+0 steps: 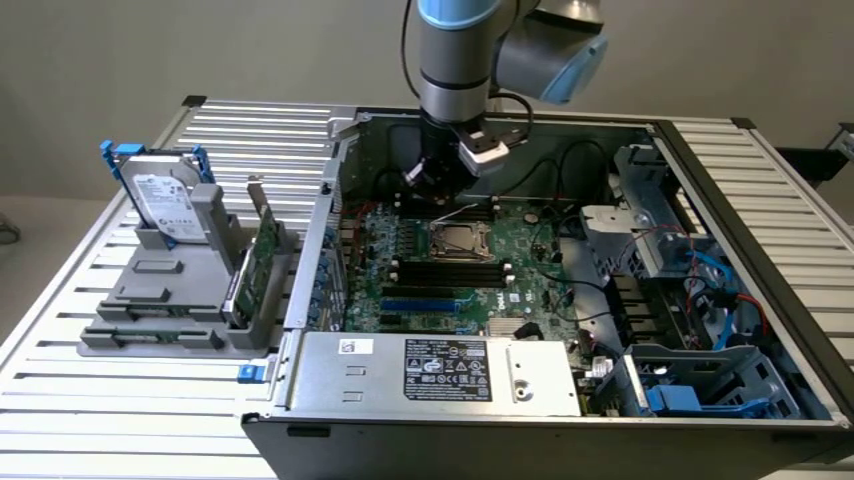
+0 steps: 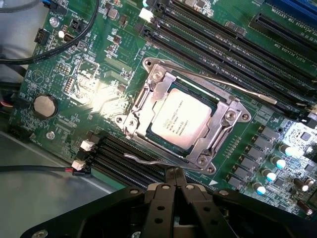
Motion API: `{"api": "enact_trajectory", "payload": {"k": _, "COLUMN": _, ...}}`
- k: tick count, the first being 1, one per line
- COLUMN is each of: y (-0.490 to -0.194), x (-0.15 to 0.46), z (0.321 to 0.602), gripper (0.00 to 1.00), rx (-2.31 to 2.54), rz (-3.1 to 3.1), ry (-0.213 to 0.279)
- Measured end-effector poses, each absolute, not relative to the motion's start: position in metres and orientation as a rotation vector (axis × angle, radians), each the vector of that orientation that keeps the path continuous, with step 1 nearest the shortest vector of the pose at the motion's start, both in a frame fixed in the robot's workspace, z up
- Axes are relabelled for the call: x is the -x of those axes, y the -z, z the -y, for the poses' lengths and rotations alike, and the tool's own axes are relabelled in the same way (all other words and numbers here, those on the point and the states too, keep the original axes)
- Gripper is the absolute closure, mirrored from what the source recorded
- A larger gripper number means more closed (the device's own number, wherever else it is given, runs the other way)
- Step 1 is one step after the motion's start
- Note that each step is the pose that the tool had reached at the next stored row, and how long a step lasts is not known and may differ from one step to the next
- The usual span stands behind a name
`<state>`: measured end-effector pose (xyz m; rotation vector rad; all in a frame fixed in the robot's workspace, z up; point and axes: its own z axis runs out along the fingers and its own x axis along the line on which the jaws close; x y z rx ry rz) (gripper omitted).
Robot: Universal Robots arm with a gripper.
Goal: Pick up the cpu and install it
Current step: 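Install the first cpu locking lever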
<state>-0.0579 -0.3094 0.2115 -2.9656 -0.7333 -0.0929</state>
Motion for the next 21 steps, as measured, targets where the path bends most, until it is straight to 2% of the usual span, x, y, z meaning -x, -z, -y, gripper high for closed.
{"api": "enact_trajectory", "payload": {"k": 21, "y": -0.2044, "x": 0.0487, "z": 0.3094, "gripper": 0.89, "rx": 2.978, "rz": 0.737, "ry": 0.102}}
